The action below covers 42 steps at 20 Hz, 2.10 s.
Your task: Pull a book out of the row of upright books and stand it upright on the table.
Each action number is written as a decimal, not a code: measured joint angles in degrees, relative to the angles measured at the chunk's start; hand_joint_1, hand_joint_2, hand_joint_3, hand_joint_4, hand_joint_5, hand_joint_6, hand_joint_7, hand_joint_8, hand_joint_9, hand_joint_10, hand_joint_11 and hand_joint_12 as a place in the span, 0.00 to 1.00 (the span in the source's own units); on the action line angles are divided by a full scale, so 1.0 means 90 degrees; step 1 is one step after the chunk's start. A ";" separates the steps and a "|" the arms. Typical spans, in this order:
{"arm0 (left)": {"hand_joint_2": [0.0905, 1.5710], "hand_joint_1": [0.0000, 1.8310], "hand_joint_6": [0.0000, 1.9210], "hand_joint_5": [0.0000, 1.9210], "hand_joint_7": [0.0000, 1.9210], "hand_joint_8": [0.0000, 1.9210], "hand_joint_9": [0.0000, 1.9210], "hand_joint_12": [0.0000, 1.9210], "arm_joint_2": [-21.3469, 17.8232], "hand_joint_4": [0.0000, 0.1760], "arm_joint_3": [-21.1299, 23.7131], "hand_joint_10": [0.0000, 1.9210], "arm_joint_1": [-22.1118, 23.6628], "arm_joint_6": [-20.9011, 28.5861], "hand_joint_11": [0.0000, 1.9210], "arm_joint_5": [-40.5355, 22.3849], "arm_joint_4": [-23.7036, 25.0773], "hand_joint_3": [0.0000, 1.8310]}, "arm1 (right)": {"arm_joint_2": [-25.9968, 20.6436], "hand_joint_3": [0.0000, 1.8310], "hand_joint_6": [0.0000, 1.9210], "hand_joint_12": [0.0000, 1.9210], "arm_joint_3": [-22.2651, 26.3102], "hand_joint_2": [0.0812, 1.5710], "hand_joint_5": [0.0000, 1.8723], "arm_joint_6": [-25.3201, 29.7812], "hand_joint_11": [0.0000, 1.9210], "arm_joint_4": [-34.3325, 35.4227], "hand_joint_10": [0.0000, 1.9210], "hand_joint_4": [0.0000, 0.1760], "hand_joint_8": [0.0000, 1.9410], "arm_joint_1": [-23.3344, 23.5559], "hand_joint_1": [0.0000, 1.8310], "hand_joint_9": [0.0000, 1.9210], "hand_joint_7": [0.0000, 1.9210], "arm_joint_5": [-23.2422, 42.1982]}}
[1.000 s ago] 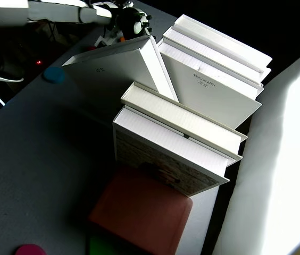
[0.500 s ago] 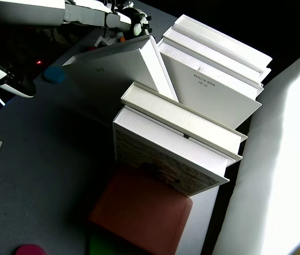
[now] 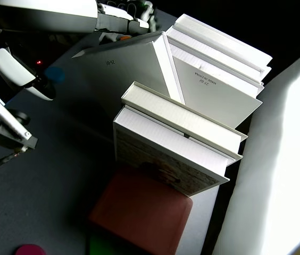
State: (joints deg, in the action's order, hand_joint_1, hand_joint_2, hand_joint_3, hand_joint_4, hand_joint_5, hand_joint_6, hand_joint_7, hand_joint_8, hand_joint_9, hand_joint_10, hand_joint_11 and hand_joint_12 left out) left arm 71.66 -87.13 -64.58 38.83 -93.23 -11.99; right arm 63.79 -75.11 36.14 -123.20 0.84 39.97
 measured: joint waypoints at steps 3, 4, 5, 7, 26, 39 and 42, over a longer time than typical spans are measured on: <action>0.56 0.49 0.00 0.27 0.17 0.00 0.22 0.70 0.0058 0.27 0.0000 0.00 0.0002 0.0000 0.00 -0.0012 0.0136 0.00 | 0.0146 0.02 0.06 0.73 -0.0005 0.57 0.33 0.0032 0.00 -0.0255 0.07 0.03 0.04 -0.0170 0.73 0.20 0.20 0.0090; 0.56 0.49 0.00 0.26 0.17 0.00 0.22 0.71 0.0104 0.20 0.0000 0.00 0.0002 -0.0005 0.00 -0.0002 0.0211 0.00 | 0.0177 0.01 0.06 0.73 -0.0005 0.60 0.45 0.0063 0.16 -0.0284 0.11 0.00 0.05 -0.0189 0.77 0.39 0.39 0.0087; 0.56 0.49 0.00 0.27 0.17 0.00 0.22 0.71 0.0126 0.24 0.0000 0.00 0.0002 -0.0010 0.00 0.0024 0.0272 0.00 | 0.0202 0.00 0.34 0.94 -0.0007 0.71 0.47 0.0073 0.37 -0.0231 0.67 0.00 0.60 -0.0192 0.70 0.53 0.45 0.0070; 0.55 0.49 0.00 0.26 0.16 0.00 0.22 0.72 0.0136 0.24 0.0000 0.00 0.0002 -0.0010 0.00 0.0041 0.0228 0.00 | 0.0299 0.00 0.50 1.00 -0.0092 0.75 0.44 0.0134 0.49 -0.0221 0.93 0.00 0.79 -0.0192 0.67 0.56 0.46 0.0104; 0.54 0.47 0.01 0.28 0.21 0.01 0.24 0.77 0.0189 0.24 0.0080 0.00 -0.0117 -0.0007 0.00 0.0015 0.0160 0.00 | -0.0996 0.00 0.51 1.00 0.0816 0.70 0.52 -0.0185 0.77 0.2149 1.00 0.00 1.00 0.0199 0.64 0.74 0.61 0.1297; 0.51 0.48 0.00 0.27 0.21 0.00 0.24 0.76 0.0272 0.31 0.0100 0.00 -0.0219 -0.0010 0.00 0.0068 0.0163 0.00 | -0.0741 0.00 0.51 1.00 0.0981 0.70 0.52 -0.0240 0.77 0.3337 1.00 0.00 1.00 -0.0799 0.64 0.74 0.61 0.2212; 0.50 0.49 0.00 0.27 0.21 0.00 0.24 0.75 0.0274 0.35 0.0100 0.00 -0.0219 -0.0010 0.00 0.0068 0.0172 0.00 | -0.0449 0.00 0.51 1.00 0.0697 0.70 0.52 -0.0418 0.77 0.3665 1.00 0.00 1.00 -0.1035 0.64 0.74 0.61 0.2169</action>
State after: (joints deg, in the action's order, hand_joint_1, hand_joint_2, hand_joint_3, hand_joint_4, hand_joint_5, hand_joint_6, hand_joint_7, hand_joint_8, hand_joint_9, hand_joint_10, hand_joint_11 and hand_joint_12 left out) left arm 74.13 -86.24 -66.54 38.74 -92.62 -10.44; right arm 59.75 -68.84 32.38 -90.21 -8.47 59.48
